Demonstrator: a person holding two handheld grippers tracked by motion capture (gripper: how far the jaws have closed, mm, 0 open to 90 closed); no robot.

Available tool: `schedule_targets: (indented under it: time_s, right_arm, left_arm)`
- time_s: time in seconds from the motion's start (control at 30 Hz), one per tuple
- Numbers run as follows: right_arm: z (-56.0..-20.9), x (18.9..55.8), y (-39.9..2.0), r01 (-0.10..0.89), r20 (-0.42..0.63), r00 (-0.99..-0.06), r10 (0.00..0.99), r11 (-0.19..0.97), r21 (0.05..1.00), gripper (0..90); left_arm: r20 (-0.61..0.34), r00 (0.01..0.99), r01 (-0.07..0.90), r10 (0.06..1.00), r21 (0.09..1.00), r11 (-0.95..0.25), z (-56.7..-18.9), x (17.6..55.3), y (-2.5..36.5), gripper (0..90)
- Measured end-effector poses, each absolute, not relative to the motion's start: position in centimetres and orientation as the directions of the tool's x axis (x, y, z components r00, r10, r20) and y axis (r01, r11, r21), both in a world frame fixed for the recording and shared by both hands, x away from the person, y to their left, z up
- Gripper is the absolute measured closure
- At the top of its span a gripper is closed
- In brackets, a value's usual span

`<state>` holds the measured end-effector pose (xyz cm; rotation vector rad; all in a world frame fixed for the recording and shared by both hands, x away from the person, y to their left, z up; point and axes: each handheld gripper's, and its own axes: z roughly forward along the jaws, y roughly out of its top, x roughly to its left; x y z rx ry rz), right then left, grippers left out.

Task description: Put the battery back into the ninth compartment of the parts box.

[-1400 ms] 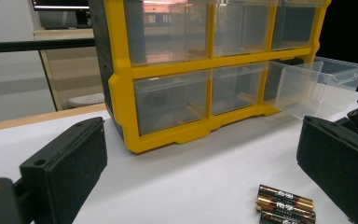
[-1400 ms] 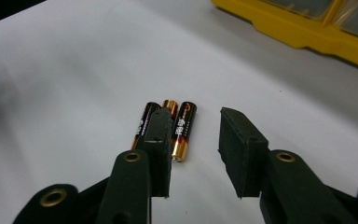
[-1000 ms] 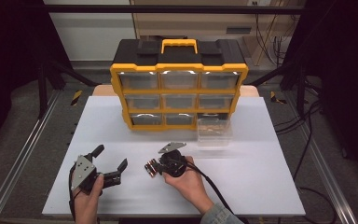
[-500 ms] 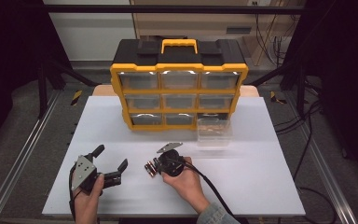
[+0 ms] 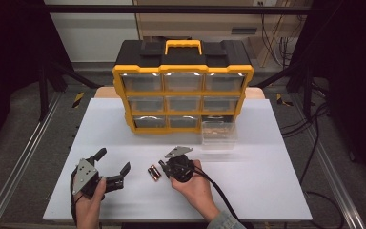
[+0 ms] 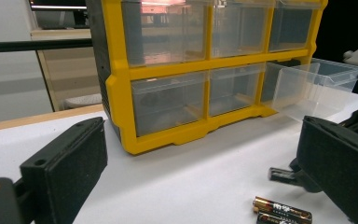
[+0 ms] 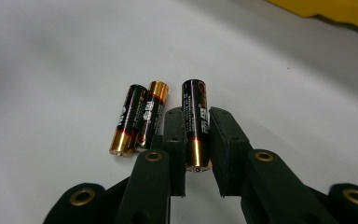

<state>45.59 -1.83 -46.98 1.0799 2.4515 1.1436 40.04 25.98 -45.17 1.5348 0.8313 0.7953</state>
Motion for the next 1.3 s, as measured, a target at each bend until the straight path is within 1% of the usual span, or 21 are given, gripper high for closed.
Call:
schedule_targets:
  time_s: [0.13,0.33,0.43,0.7,1.0,1.2,1.3]
  right_arm:
    - [-46.0,44.7,-3.6,0.494,0.087,-0.713,0.696,0.409,0.767,76.7]
    - [-45.2,44.3,-5.1,0.479,0.087,-0.714,0.695,0.394,0.785,76.7]
    - [-44.2,44.1,-6.4,0.450,0.076,-0.722,0.688,0.383,0.807,76.7]
    - [-42.5,43.7,-9.4,0.428,0.073,-0.710,0.700,0.347,0.835,76.7]
    - [-40.7,44.4,-12.7,0.427,0.086,-0.680,0.728,0.298,0.854,76.7]
    - [-38.5,45.2,-15.8,0.415,0.087,-0.647,0.758,0.254,0.873,76.7]
    - [-38.0,45.5,-16.4,0.413,0.083,-0.640,0.764,0.251,0.875,76.7]
  left_arm:
    - [0.037,0.515,0.077,0.856,0.993,-0.089,-45.2,40.1,26.0,1.6]
    - [0.036,0.511,0.080,0.859,0.993,-0.090,-45.2,40.0,26.1,1.6]
    - [0.036,0.511,0.081,0.859,0.993,-0.090,-45.2,40.0,26.1,1.6]
    - [0.039,0.506,0.082,0.862,0.992,-0.093,-45.2,39.9,26.2,1.6]
    - [0.044,0.504,0.086,0.862,0.991,-0.101,-45.3,39.9,26.1,1.6]
    - [0.044,0.509,0.086,0.860,0.991,-0.102,-45.3,39.9,26.0,1.6]
    - [0.042,0.508,0.087,0.860,0.991,-0.100,-45.3,39.9,26.0,1.6]
